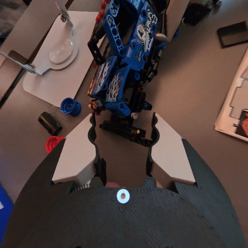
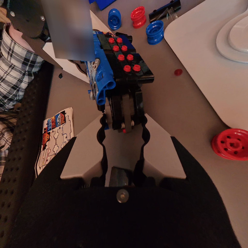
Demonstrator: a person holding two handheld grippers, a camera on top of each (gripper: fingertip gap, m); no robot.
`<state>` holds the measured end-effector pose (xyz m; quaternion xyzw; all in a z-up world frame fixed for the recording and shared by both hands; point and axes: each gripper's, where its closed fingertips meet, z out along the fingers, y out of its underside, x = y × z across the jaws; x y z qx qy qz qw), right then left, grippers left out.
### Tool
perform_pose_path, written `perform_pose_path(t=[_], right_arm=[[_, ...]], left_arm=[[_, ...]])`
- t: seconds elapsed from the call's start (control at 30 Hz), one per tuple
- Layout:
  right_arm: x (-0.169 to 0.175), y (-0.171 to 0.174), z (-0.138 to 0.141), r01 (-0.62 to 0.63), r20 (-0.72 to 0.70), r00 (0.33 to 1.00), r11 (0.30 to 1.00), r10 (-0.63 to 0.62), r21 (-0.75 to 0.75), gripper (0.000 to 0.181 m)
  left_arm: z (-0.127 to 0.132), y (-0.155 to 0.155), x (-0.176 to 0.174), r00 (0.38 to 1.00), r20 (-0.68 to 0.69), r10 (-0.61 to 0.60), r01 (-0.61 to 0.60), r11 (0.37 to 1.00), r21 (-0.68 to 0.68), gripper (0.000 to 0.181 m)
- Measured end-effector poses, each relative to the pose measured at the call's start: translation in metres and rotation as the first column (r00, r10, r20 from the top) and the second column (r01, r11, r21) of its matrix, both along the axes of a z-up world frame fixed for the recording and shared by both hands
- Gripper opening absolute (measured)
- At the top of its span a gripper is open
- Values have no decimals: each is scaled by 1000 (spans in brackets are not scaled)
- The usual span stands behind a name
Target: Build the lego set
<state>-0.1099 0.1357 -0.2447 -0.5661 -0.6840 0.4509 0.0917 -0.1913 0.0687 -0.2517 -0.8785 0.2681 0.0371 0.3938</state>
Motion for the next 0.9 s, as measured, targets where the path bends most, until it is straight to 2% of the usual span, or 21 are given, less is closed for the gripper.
perform_pose_path(t=[0.27,0.3,0.33,0.37,0.47,0.7,0.8,0.9], right_arm=[[-1,2,4,12,-16,1000,997,-14,-78,50],[0,2,4,12,-15,1000,997,-13,-81,50],[-1,2,5,14,-17,1000,996,-16,-84,50],[-1,3,5,18,-20,1000,996,-20,-85,50],[0,4,3,19,-15,1000,997,-20,-69,49],[0,4,3,18,-16,1000,997,-19,-71,47],[0,6,6,24,-29,999,996,-27,-87,46],[-1,7,14,28,-62,997,993,-35,-117,45]], left_arm=[[11,9,-9,999,-19,39,-37,995,91,65],[17,11,-12,998,-24,56,-53,991,125,55],[20,11,-10,999,-14,39,-37,990,139,31],[23,12,-8,999,1,40,-39,988,148,24],[18,13,-12,998,-33,56,-51,990,133,40],[20,11,-17,997,-30,69,-63,987,149,64],[12,9,-20,997,6,71,-71,988,133,66],[-2,11,-24,996,-37,78,-74,992,99,63]])
